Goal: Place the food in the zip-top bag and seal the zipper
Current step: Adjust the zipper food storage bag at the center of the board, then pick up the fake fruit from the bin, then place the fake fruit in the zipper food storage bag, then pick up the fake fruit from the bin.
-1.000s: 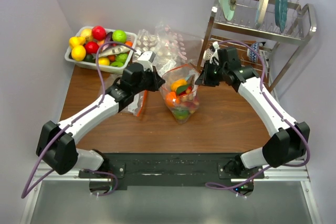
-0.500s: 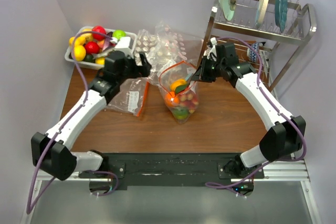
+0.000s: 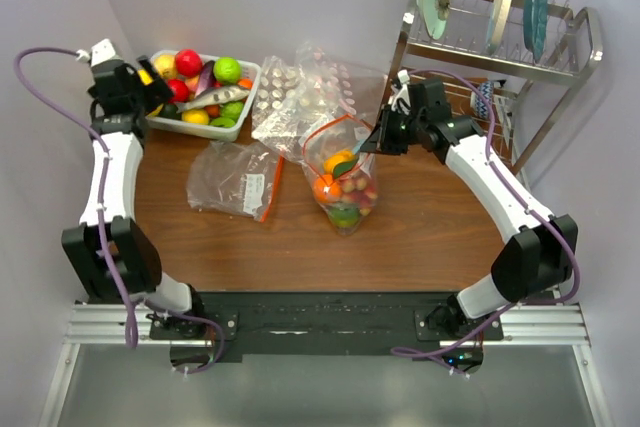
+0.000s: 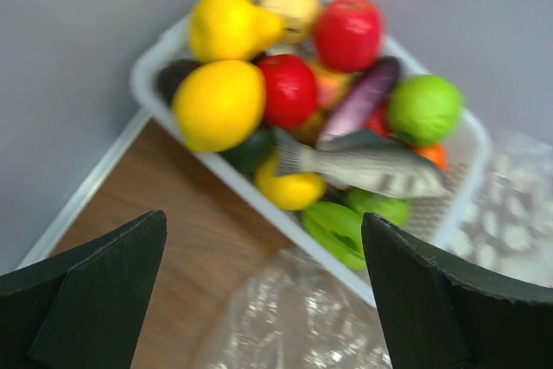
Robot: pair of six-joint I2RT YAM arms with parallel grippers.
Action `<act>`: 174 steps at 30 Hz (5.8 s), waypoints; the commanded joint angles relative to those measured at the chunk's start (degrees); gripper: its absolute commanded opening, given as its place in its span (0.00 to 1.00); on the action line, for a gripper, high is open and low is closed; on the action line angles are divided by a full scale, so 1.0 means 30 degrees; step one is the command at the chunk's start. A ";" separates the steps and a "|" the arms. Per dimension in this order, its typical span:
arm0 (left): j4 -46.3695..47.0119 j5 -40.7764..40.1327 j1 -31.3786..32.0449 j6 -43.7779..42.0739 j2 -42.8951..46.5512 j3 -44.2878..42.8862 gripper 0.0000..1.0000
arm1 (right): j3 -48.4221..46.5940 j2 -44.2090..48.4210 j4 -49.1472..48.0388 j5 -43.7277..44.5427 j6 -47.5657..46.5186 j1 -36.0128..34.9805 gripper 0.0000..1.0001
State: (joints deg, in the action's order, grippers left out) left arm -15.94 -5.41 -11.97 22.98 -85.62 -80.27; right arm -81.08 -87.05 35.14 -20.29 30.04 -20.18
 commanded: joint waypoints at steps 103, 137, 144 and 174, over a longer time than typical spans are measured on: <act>0.7043 1.0711 1.0841 0.6402 0.3843 0.3959 0.54 | -0.3413 -0.2216 0.0124 -0.1790 0.0357 -0.0010 0.00; -0.2504 0.1922 1.3807 -0.1770 0.0974 -0.1628 1.00 | -0.3238 -0.1278 0.0769 -0.1468 0.0064 0.0019 0.00; -0.4236 0.0696 0.8036 -0.3498 -0.1305 -0.4119 1.00 | -0.2887 -0.1102 0.0711 -0.1380 -0.0112 -0.0010 0.00; -0.5674 -0.1536 0.0914 -0.0517 -1.5491 -1.6165 0.96 | -0.1949 -0.1307 0.0007 -0.1965 -0.0375 0.0020 0.00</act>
State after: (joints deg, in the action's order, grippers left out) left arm -36.32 -10.96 -8.29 16.93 -130.65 -128.05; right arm -86.96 -92.82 36.75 -24.12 29.80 -20.18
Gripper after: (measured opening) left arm 0.958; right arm 0.012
